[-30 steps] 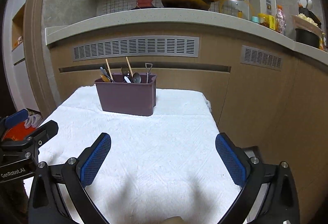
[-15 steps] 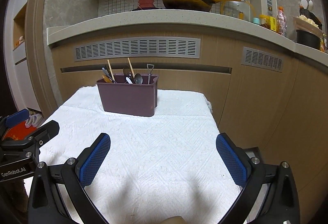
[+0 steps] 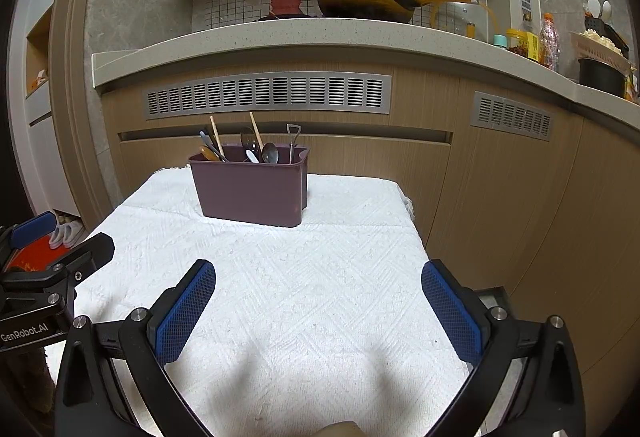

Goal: Organize utensils

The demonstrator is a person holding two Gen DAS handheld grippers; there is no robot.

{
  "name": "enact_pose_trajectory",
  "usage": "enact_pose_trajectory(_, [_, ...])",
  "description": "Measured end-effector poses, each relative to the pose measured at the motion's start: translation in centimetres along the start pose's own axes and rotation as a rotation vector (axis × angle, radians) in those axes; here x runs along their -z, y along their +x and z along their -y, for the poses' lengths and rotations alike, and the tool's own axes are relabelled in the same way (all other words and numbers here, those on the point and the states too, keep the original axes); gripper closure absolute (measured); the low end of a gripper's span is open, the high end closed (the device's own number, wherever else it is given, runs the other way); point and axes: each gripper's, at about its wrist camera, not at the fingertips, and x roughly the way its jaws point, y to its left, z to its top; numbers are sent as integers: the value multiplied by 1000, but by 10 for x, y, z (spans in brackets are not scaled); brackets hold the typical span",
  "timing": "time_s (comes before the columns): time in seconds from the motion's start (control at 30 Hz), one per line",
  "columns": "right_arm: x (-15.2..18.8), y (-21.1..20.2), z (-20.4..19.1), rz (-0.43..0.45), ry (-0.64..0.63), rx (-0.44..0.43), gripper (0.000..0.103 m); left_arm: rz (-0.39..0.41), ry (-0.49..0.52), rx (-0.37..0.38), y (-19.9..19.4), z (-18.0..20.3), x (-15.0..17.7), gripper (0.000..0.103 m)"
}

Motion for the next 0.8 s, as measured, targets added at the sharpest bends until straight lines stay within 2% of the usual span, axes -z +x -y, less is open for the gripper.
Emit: enact_pose_trajectory(0.8, [-2, -1, 6, 4, 6, -4, 1, -9, 15, 6, -2, 4, 2, 0])
